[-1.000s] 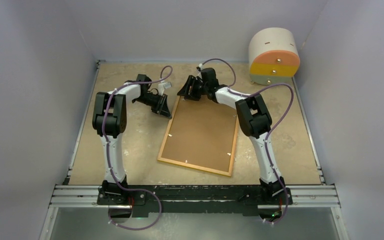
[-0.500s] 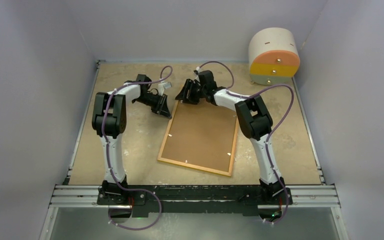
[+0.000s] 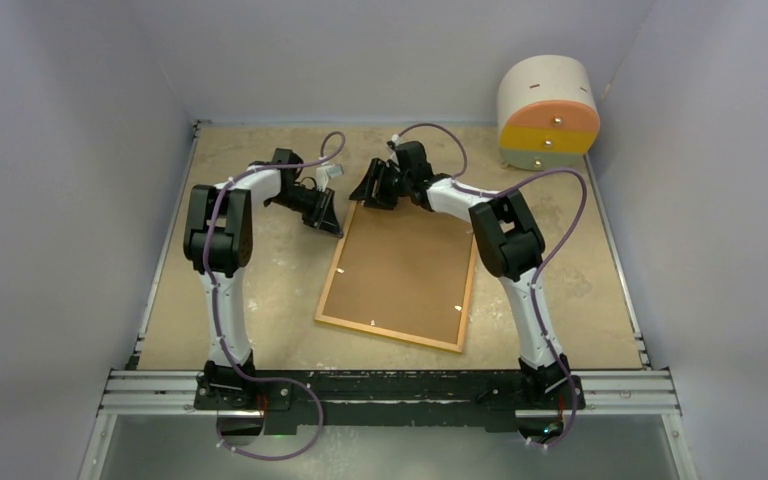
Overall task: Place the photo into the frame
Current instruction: Install the photo frame at the center of the board.
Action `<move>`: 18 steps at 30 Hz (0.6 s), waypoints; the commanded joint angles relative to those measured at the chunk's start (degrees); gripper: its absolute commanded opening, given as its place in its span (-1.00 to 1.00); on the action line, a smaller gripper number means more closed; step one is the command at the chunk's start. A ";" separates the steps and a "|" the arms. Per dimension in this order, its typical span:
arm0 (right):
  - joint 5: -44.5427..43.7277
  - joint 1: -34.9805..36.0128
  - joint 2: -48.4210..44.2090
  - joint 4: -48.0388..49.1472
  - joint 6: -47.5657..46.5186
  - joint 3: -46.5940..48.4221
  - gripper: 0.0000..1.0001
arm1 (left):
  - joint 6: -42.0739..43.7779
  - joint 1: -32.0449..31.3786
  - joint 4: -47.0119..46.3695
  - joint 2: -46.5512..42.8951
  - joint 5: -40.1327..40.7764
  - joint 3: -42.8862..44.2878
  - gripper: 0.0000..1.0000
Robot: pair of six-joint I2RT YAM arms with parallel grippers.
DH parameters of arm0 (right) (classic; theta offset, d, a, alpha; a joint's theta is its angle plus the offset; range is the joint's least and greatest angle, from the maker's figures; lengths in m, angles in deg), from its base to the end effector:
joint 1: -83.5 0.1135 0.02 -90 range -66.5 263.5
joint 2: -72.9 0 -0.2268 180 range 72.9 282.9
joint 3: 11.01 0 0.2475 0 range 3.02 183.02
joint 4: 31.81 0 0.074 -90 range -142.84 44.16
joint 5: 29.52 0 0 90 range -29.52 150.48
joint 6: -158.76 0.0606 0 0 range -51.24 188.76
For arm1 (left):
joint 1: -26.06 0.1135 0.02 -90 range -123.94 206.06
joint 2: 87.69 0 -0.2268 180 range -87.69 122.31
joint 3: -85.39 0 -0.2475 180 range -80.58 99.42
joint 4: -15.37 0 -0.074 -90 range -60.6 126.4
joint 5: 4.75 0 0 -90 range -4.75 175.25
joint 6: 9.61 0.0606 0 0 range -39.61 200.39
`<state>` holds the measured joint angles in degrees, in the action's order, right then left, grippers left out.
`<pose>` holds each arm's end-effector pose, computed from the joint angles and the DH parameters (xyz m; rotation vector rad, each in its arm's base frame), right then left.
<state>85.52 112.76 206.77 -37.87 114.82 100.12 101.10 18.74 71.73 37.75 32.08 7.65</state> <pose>0.4397 0.2758 0.1192 0.0364 2.2727 1.2105 0.3896 -0.0990 0.0924 0.7404 2.4777 -1.2564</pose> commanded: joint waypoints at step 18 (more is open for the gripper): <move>-0.04 0.30 3.69 -0.06 3.11 4.78 0.13 | 3.53 -0.42 1.80 -1.34 4.88 -1.96 -0.76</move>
<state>86.00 112.76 209.41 -36.82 117.82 103.42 101.21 18.74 71.84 37.64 32.15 7.63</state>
